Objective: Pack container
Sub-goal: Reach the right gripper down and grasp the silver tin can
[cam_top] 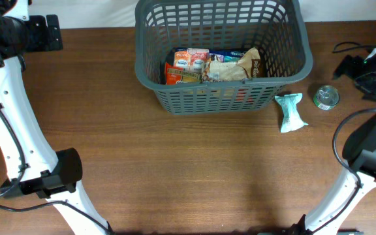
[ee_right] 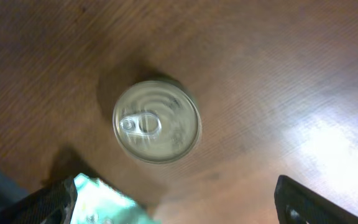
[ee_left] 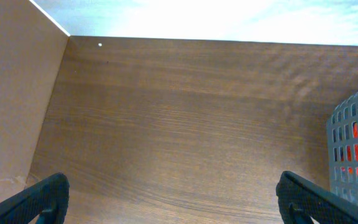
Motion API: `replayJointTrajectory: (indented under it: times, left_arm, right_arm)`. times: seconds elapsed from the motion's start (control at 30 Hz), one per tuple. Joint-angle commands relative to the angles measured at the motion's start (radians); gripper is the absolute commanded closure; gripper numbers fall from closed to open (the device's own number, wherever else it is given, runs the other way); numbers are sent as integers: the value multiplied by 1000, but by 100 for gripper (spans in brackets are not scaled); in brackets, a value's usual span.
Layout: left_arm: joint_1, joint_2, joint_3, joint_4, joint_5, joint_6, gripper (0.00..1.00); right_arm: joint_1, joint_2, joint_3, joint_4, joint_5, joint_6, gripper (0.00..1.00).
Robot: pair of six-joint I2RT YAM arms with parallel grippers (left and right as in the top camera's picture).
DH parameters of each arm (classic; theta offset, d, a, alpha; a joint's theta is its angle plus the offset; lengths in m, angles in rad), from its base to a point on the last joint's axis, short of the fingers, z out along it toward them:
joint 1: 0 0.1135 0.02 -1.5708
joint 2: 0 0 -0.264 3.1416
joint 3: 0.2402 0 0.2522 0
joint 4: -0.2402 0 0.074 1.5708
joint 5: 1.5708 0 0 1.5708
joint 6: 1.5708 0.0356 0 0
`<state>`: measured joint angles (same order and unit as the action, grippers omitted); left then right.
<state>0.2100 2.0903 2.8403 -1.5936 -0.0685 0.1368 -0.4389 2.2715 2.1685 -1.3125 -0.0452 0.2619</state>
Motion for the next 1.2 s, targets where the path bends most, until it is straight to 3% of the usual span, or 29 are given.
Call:
replayJointTrajectory:
  times: [0.0,0.5,1.17]
  left_arm:
    - [2,-9,-6,-2,-8,-10,1]
    - [2,-9,-6,-2,-8,-10,1]
    - [2,-9,-6,-2,-8,-10,1]
  right_arm:
    - [10,50,-3,30,-34,5,5]
    - [72,130,-11,125,32,-21,5]
    - [64,180,-21,116,60,-26,5]
